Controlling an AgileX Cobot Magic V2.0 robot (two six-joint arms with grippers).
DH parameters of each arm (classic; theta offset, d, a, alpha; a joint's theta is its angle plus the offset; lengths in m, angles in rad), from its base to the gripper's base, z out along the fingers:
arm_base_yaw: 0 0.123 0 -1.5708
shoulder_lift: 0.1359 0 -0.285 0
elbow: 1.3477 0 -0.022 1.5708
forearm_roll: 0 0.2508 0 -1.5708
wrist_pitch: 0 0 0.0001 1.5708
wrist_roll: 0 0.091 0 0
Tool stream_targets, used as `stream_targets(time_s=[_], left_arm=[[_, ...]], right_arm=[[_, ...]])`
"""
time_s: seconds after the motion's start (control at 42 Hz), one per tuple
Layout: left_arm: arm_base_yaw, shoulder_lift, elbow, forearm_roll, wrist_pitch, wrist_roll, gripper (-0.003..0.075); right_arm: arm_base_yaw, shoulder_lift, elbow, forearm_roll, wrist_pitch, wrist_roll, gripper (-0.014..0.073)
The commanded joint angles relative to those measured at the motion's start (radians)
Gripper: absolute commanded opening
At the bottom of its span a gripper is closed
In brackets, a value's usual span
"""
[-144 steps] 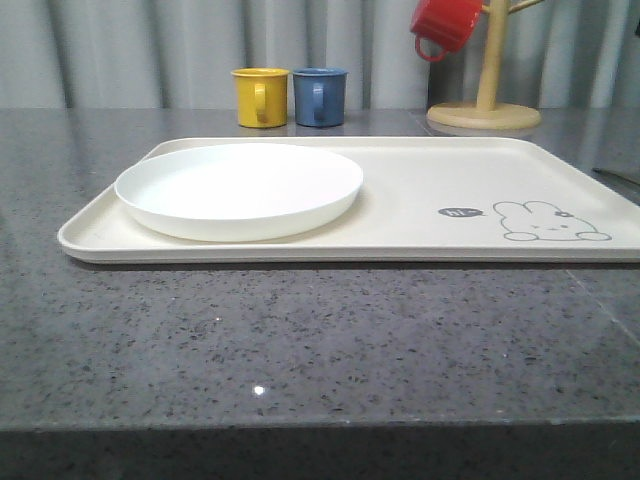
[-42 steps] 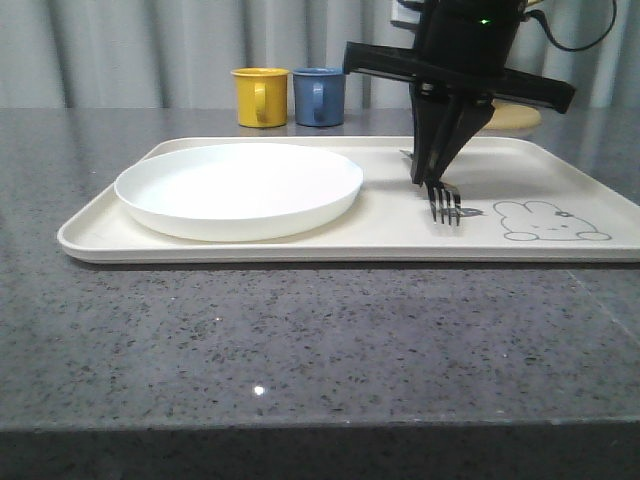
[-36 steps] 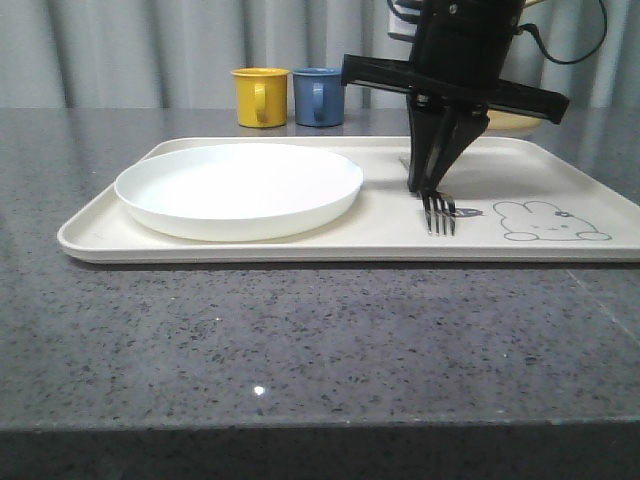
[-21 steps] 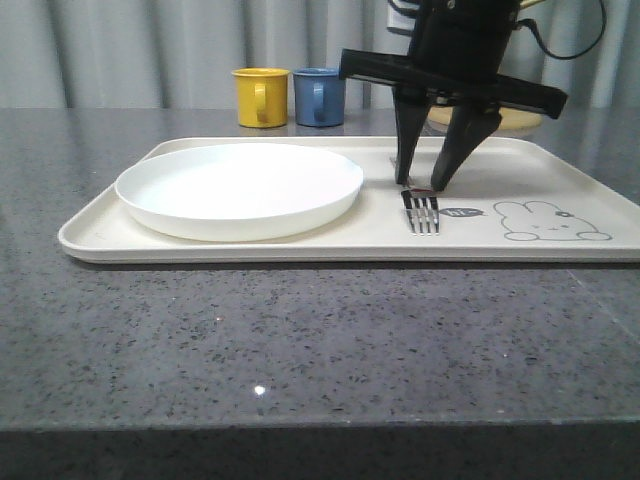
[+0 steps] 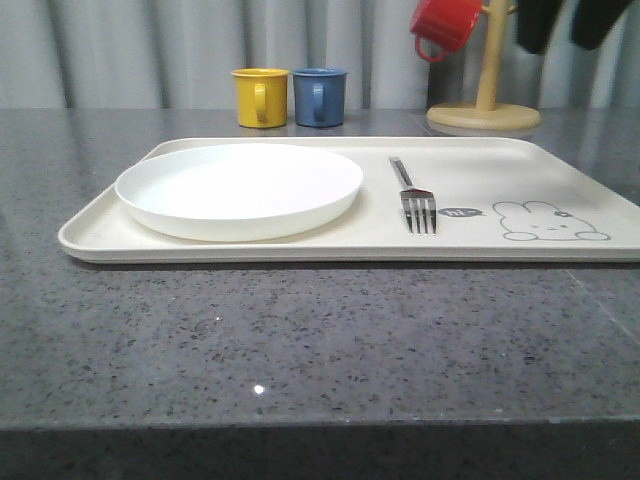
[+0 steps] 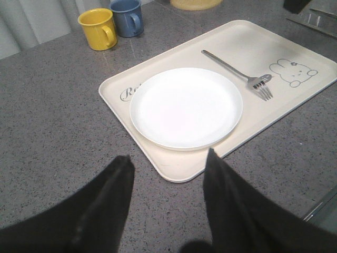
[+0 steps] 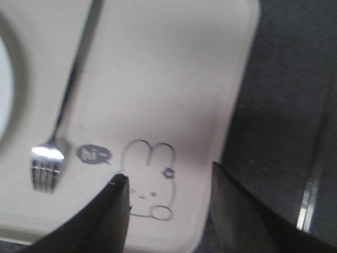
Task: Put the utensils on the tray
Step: 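Lower the fork onto the tray beside the plate and release, then grasp the metal chopsticks with the right gripper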
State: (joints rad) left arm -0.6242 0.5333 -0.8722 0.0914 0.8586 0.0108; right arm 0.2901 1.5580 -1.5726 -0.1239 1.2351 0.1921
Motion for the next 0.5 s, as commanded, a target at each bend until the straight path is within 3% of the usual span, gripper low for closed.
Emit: stream_targets(time_s=[0.0, 0.286, 0.477], left_arm=[[-0.006, 0.005, -0.026, 0.005, -0.078, -0.011, 0.0311], [-0.006, 0.005, -0.026, 0.005, -0.078, -0.011, 0.0311], [-0.006, 0.005, -0.026, 0.005, -0.078, -0.011, 0.0311]], right_arm=[[-0.089, -0.107, 0.051, -0.026, 0.0, -0.066, 0.0388], [-0.386, -0.133, 0.226, 0.151, -0.015, -0.274, 0.0388], [-0.443, -0.079, 0.289, 0.151, -0.075, -0.293, 0.0388]])
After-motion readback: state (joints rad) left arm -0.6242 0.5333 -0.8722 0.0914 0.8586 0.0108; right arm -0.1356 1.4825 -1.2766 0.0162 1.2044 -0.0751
